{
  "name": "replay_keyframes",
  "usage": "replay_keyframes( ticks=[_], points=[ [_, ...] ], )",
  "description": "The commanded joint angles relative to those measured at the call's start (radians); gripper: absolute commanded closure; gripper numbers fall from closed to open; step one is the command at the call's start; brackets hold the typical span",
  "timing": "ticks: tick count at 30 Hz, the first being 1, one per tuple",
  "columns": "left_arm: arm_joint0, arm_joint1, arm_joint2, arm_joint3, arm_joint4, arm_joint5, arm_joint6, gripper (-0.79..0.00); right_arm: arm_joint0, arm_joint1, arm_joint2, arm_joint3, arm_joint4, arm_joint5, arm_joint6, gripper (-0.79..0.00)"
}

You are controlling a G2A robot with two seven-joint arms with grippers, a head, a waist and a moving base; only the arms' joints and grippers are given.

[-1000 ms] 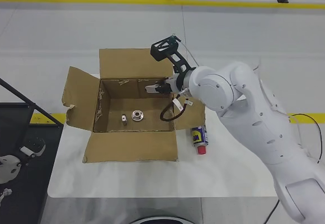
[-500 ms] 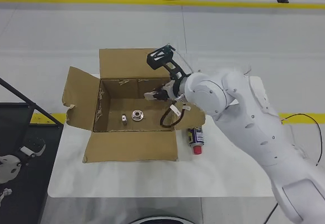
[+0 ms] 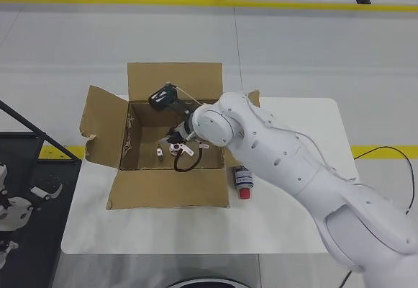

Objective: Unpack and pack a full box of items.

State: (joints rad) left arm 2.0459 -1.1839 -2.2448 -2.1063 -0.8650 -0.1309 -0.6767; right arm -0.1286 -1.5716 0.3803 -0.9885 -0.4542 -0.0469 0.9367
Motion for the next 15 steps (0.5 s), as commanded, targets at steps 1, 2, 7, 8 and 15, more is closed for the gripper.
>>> replay_keyframes(
  ticks=[1, 2, 7, 8, 15],
  points=[
    [0.004, -0.002, 0.005, -0.008, 0.019, -0.001, -0.003, -0.785, 0.010, -0.035, -0.018, 0.071, 0.020, -0.027, -0.018, -0.785],
    [0.006, -0.002, 0.007, -0.010, 0.032, -0.001, -0.004, -0.785, 0.016, -0.052, -0.029, 0.104, 0.025, -0.038, -0.023, -0.785],
    [0.006, -0.004, 0.027, -0.023, 0.096, 0.004, -0.018, -0.785, 0.032, -0.131, -0.066, 0.255, 0.038, -0.066, -0.047, -0.785],
    [0.005, -0.004, 0.031, -0.024, 0.109, 0.004, -0.017, -0.785, 0.034, -0.146, -0.073, 0.281, 0.035, -0.066, -0.048, -0.785],
    [-0.011, -0.006, 0.056, -0.024, 0.158, 0.021, 0.002, -0.785, 0.031, -0.235, -0.096, 0.446, 0.037, -0.095, -0.085, -0.776]
  ],
)
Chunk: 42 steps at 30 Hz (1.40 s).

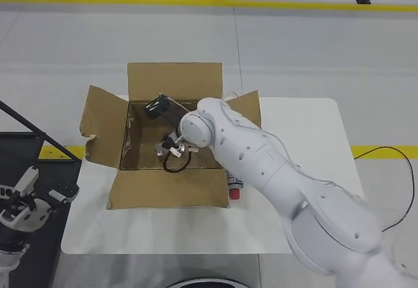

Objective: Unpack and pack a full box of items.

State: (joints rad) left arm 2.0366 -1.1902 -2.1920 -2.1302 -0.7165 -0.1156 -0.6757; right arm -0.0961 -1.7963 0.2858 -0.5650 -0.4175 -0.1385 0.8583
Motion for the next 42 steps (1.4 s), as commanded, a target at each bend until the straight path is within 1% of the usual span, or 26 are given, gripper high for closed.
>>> replay_keyframes(
  ticks=[1, 5, 7, 10, 15, 19, 23, 26, 30, 32, 33, 35, 36, 38, 42],
  points=[
    [-0.002, 0.000, 0.006, -0.001, 0.023, 0.013, 0.001, -0.785, -0.003, -0.021, -0.002, 0.043, 0.000, -0.010, -0.013, -0.782],
    [-0.003, 0.001, 0.022, -0.006, 0.090, 0.026, 0.008, -0.785, 0.004, -0.055, 0.004, 0.119, 0.005, -0.028, -0.038, -0.785],
    [-0.003, 0.000, 0.033, -0.007, 0.121, 0.029, 0.012, -0.785, 0.017, -0.066, 0.005, 0.146, -0.006, -0.018, -0.036, -0.785],
    [0.002, 0.000, 0.044, -0.013, 0.145, 0.037, 0.002, -0.785, 0.017, -0.066, 0.005, 0.146, -0.006, -0.018, -0.036, -0.785],
    [0.030, -0.002, 0.058, -0.020, 0.176, 0.038, -0.019, -0.785, 0.017, -0.066, 0.005, 0.146, -0.006, -0.018, -0.036, -0.785],
    [0.042, -0.005, 0.093, -0.024, 0.196, 0.038, -0.018, -0.785, 0.001, -0.065, 0.004, 0.146, -0.017, -0.010, -0.055, -0.785],
    [0.036, -0.005, 0.127, -0.030, 0.217, 0.043, -0.019, -0.785, -0.024, -0.065, 0.010, 0.138, -0.036, 0.017, -0.073, -0.785],
    [0.033, -0.006, 0.141, -0.031, 0.225, 0.045, -0.007, -0.785, -0.036, -0.069, 0.011, 0.138, -0.054, 0.040, -0.075, -0.785],
    [0.029, -0.010, 0.149, -0.026, 0.213, 0.060, 0.049, -0.785, -0.054, -0.078, 0.013, 0.147, -0.074, 0.060, -0.080, -0.785],
    [0.027, -0.012, 0.151, -0.026, 0.209, 0.068, 0.076, -0.785, -0.062, -0.084, 0.012, 0.155, -0.085, 0.069, -0.080, -0.711],
    [0.026, -0.013, 0.152, -0.025, 0.205, 0.071, 0.086, -0.785, -0.066, -0.088, 0.011, 0.159, -0.091, 0.078, -0.076, -0.646],
    [0.025, -0.013, 0.154, -0.028, 0.208, 0.077, 0.093, -0.785, -0.072, -0.097, 0.009, 0.165, -0.103, 0.091, -0.074, -0.597],
    [0.026, -0.013, 0.155, -0.029, 0.213, 0.079, 0.092, -0.785, -0.075, -0.101, 0.010, 0.169, -0.105, 0.090, -0.075, -0.594],
    [0.028, -0.013, 0.161, -0.035, 0.227, 0.083, 0.080, -0.785, -0.076, -0.108, 0.014, 0.181, -0.107, 0.085, -0.080, -0.616],
    [0.034, -0.013, 0.173, -0.038, 0.249, 0.081, 0.061, -0.785, -0.078, -0.120, 0.024, 0.208, -0.112, 0.079, -0.097, -0.591]
  ],
)
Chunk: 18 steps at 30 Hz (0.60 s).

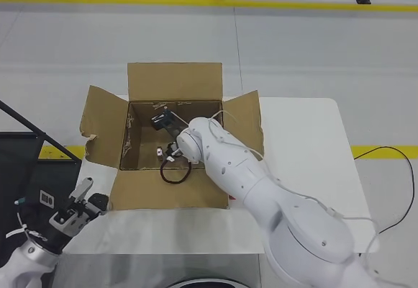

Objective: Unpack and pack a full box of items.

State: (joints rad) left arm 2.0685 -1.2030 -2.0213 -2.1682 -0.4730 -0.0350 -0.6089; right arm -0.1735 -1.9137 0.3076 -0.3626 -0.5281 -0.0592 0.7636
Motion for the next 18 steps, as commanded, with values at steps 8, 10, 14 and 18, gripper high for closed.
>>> replay_keyframes(
  ticks=[8, 10, 14, 18],
  points=[
    [0.005, -0.003, 0.003, 0.012, 0.007, -0.001, 0.020, -0.785, -0.013, -0.021, 0.018, 0.051, -0.016, -0.002, -0.038, -0.437],
    [0.005, -0.003, 0.002, 0.011, 0.010, 0.002, 0.023, -0.785, -0.016, -0.026, 0.021, 0.061, -0.020, -0.001, -0.048, -0.379],
    [0.008, -0.004, 0.000, 0.014, 0.014, 0.003, 0.028, -0.785, -0.020, -0.034, 0.029, 0.078, -0.027, 0.001, -0.066, -0.336],
    [0.011, -0.005, -0.007, 0.015, 0.013, 0.004, 0.034, -0.785, -0.025, -0.043, 0.031, 0.095, -0.045, 0.021, -0.084, -0.305]
  ],
)
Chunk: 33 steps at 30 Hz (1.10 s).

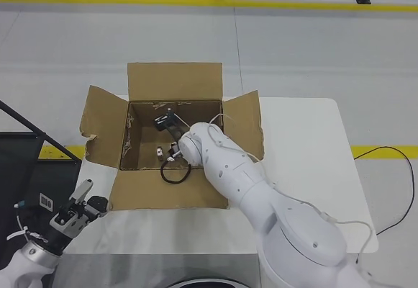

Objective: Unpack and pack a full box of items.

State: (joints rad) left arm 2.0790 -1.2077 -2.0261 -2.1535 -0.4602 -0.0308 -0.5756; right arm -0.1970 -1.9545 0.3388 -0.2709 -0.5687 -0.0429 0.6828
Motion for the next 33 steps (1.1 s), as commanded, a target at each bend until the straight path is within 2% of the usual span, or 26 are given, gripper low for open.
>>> replay_keyframes(
  ticks=[1, 12, 25, 27, 30, 31, 33],
  points=[
    [0.001, -0.001, -0.004, 0.000, -0.001, 0.000, 0.003, -0.785, -0.003, -0.004, 0.002, 0.007, -0.007, 0.007, -0.007, -0.302],
    [0.007, -0.002, -0.012, 0.002, -0.007, -0.003, -0.013, -0.785, -0.001, -0.018, 0.023, 0.039, -0.023, -0.003, -0.022, -0.329],
    [0.001, -0.001, -0.015, 0.008, 0.003, 0.003, -0.047, -0.785, -0.020, -0.031, 0.044, 0.070, -0.043, -0.002, -0.054, -0.311],
    [0.001, -0.001, -0.015, 0.009, 0.004, 0.005, -0.048, -0.785, -0.021, -0.032, 0.048, 0.074, -0.045, -0.006, -0.052, -0.231],
    [-0.001, -0.001, -0.018, 0.012, 0.004, 0.006, -0.049, -0.785, -0.018, -0.033, 0.053, 0.078, -0.049, -0.008, -0.049, -0.031],
    [-0.002, -0.001, -0.019, 0.013, 0.005, 0.007, -0.049, -0.785, -0.015, -0.034, 0.054, 0.078, -0.051, -0.008, -0.047, -0.003],
    [-0.005, -0.001, -0.020, 0.017, 0.003, 0.010, -0.051, -0.785, -0.010, -0.034, 0.057, 0.080, -0.056, -0.012, -0.041, 0.000]
  ],
)
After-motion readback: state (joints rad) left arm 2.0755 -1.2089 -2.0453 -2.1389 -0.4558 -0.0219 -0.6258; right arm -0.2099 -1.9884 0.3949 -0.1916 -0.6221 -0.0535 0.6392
